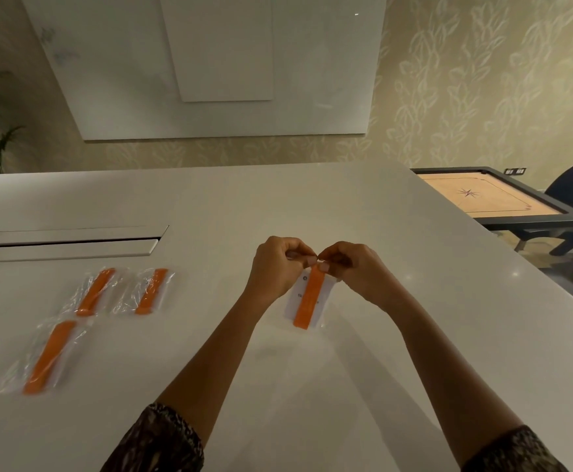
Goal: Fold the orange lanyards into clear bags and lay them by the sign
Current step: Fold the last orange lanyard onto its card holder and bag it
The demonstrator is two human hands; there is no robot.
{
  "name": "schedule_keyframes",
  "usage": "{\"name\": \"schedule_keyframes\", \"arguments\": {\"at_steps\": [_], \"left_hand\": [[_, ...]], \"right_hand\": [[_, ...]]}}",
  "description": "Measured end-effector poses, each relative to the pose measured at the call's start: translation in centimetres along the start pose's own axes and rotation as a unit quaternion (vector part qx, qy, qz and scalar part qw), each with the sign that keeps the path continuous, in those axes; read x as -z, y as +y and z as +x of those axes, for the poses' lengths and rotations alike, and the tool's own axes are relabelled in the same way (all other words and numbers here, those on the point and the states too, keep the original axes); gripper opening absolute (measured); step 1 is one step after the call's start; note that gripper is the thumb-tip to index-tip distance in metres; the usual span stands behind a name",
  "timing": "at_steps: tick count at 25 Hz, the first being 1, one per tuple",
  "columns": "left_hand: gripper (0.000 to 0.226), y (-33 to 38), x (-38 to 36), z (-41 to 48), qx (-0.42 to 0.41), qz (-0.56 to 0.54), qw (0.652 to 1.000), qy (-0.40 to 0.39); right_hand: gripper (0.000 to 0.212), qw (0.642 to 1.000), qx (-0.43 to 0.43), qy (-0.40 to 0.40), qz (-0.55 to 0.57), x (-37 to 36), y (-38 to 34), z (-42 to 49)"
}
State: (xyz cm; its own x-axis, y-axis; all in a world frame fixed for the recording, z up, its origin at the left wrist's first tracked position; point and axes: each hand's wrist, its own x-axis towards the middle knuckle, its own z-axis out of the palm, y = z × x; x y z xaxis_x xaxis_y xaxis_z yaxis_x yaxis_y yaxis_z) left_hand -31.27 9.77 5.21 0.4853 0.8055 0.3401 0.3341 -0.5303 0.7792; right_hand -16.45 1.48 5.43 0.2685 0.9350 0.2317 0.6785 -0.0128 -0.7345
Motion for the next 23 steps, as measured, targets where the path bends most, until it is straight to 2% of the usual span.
{"name": "schedule_keyframes", "arguments": {"at_steps": [3,7,13,23], "left_hand": [[0.007,-0.5,0.6,-0.5,0.005,-0.018,1.000,0.001],[0.008,-1.0,2.5,-1.3,0.016,-0.028,0.999,-0.010],[0.004,-2.0,7.1,-1.8,0.000,0.056,0.998,-0.042],[0.003,-5.9,16.8,-5.2,0.056,0.149,0.987,-0.015]], "right_hand": [[0.010,0.997,-0.006,-0.061,-0.048,0.6,-0.3,0.1],[0.009,0.994,0.006,-0.081,-0.077,0.2,-1.1,-0.1],[0.019,0.991,0.037,-0.067,-0.108,-1.7,-3.7,0.1],[0.024,0.983,0.087,-0.137,-0.088,-9.2,-9.0,1.6]]}}
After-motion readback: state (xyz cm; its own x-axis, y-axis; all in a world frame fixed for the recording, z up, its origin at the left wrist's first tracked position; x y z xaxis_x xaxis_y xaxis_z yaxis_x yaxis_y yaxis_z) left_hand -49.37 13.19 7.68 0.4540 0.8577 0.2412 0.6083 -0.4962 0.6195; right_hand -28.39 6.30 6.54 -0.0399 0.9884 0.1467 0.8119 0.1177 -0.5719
